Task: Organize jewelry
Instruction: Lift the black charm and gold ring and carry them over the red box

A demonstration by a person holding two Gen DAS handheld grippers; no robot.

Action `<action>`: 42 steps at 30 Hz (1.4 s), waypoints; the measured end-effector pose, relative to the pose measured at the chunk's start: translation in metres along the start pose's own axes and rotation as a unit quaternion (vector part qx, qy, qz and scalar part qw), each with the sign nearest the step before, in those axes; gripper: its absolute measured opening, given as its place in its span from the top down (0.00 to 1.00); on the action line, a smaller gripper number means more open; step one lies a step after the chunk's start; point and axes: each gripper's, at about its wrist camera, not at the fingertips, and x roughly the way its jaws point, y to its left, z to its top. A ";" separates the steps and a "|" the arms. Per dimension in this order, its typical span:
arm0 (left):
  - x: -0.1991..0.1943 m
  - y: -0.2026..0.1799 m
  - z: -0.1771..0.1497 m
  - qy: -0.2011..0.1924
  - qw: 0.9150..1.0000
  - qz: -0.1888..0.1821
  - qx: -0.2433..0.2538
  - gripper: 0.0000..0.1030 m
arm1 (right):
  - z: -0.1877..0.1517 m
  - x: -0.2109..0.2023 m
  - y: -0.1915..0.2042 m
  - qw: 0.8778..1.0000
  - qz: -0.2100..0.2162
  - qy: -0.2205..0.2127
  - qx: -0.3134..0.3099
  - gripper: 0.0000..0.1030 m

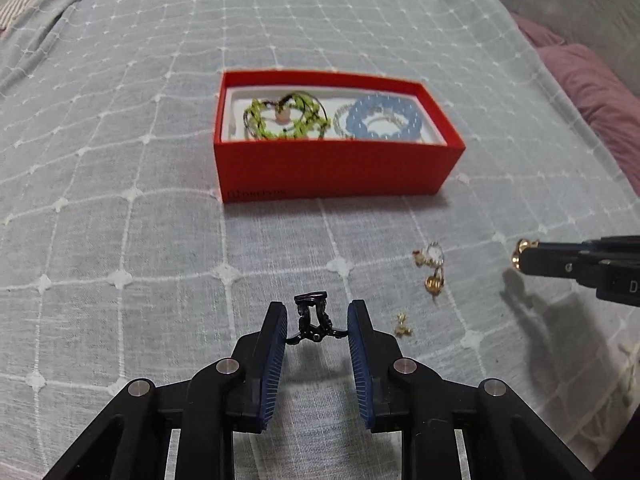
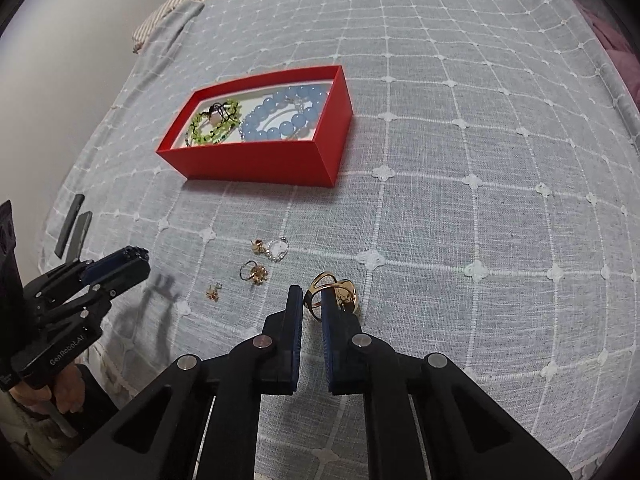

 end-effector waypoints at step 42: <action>0.036 0.032 0.110 -0.034 0.995 -0.042 -0.086 0.75 | 0.112 0.013 0.025 0.996 0.065 -0.058 -0.012 0.91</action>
